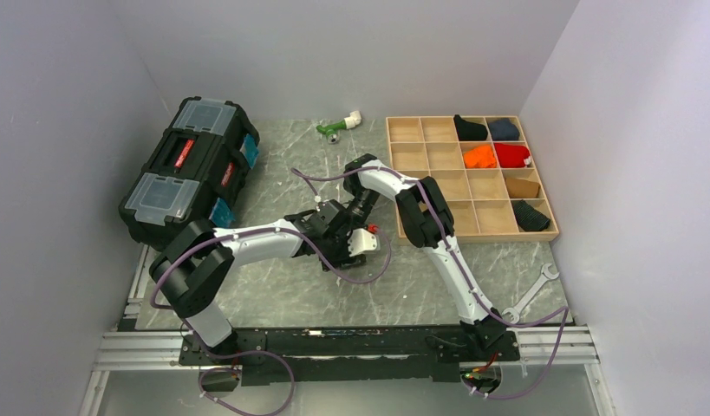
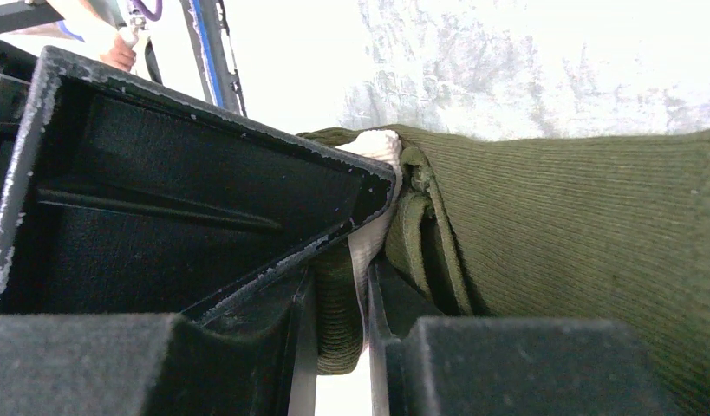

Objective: Roll the underwear
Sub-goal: Roll the underwear to the center of the board.

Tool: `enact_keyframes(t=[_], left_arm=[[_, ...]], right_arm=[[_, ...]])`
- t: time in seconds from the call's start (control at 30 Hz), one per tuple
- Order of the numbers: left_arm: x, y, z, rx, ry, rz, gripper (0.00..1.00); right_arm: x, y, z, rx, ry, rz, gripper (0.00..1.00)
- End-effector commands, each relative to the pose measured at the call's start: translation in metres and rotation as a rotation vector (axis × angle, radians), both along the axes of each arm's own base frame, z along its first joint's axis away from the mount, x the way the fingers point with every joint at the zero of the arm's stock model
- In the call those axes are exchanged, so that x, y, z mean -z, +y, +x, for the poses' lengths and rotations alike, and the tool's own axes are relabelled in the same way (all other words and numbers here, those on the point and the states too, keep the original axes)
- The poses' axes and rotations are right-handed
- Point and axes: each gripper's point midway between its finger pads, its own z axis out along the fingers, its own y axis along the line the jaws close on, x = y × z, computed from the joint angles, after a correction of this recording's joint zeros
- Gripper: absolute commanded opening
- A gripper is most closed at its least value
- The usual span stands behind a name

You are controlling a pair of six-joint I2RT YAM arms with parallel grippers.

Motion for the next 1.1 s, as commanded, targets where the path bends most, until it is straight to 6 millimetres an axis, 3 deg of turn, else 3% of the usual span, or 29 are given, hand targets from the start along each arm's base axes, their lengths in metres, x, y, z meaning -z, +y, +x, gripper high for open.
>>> enact_keyframes(t=[0.0, 0.4, 0.57, 0.8, 1.07], left_arm=[[-0.006, -0.021, 0.001, 0.011, 0.018, -0.068, 0.55], [0.002, -0.026, -0.006, -0.027, 0.07, -0.097, 0.54], [0.009, -0.025, -0.007, -0.035, 0.077, -0.09, 0.48], [0.018, -0.027, -0.014, -0.023, 0.119, -0.079, 0.32], [0.026, -0.029, -0.027, 0.017, 0.201, -0.066, 0.01]], right_arm=[[0.051, -0.011, 0.009, -0.107, -0.123, -0.031, 0.05], [0.051, -0.018, 0.01, -0.126, -0.13, -0.043, 0.05], [0.052, -0.021, 0.01, -0.127, -0.13, -0.048, 0.05], [0.051, -0.021, 0.011, -0.125, -0.132, -0.048, 0.06], [0.044, -0.016, 0.017, -0.099, -0.162, -0.026, 0.19]])
